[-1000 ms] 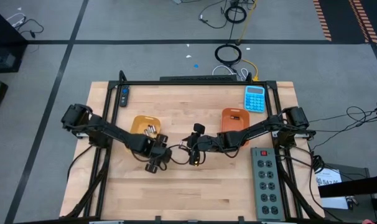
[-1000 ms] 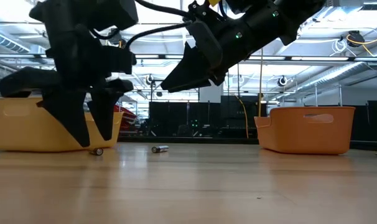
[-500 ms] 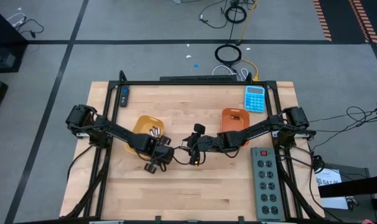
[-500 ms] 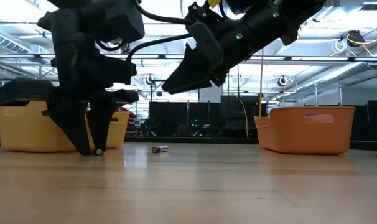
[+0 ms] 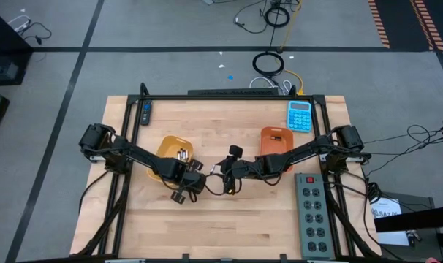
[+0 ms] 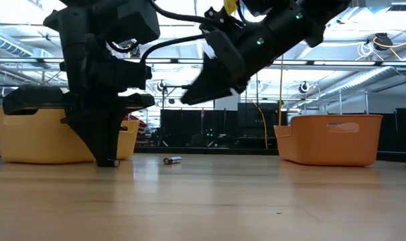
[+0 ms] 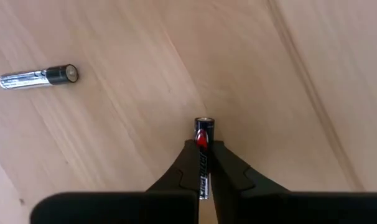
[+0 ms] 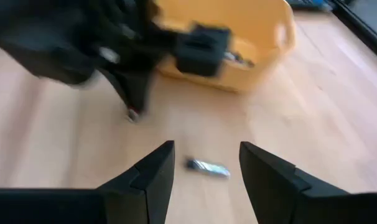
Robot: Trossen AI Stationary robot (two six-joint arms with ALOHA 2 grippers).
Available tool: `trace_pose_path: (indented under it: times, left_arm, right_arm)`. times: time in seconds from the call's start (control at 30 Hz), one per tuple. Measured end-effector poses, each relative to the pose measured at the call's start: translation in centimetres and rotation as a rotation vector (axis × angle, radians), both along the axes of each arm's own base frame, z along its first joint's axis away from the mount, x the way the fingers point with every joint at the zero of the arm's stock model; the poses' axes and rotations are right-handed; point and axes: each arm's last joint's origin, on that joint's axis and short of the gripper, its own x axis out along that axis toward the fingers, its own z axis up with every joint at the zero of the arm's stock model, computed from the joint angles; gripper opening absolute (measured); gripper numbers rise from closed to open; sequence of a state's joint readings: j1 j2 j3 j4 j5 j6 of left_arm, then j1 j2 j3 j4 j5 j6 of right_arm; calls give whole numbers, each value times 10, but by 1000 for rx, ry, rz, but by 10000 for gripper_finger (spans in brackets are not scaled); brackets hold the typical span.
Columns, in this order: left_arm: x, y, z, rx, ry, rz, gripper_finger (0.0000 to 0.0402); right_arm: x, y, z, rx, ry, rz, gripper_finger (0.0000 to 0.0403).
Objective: Sort batteries
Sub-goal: Put the silver battery into the yellow bin
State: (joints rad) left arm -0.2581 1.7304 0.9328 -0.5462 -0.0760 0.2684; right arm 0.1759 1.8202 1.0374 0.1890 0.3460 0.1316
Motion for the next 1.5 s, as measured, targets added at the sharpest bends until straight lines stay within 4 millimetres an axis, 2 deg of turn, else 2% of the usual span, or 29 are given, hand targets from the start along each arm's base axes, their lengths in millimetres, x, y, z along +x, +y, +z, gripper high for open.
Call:
trace_pose_path:
  times: [0.17,0.33,0.5,0.6,0.67,0.77,0.93,1.07,1.17,1.27,1.5]
  left_arm:
    - [5,-1,20,36,13,21,17]
    - [6,0,44,68,4,38,15]
    - [-5,6,82,189,45,129,15]
    - [-18,17,94,190,93,245,16]
    - [-24,24,92,193,110,314,31]
    - [-29,27,89,214,136,338,78]
    - [-18,26,91,205,8,359,145]
    - [-5,25,91,163,-97,355,156]
    - [6,27,88,60,-172,379,158]
    - [15,30,79,-48,-236,406,158]
    - [29,43,56,-101,-337,556,159]
  right_arm:
    - [-14,-3,14,-75,48,-124,171]
    - [-17,2,18,-85,42,-143,171]
    - [-20,1,15,-89,54,-208,171]
    - [-20,1,15,-88,54,-210,171]
    - [-20,1,15,-85,51,-207,171]
    - [-20,3,15,-81,48,-201,171]
    - [-20,3,15,-81,42,-199,171]
    - [-21,3,14,-89,67,-197,171]
    - [-27,4,13,-94,114,-196,171]
    - [-33,4,18,-81,129,-216,171]
    - [-43,2,16,-139,182,-323,171]
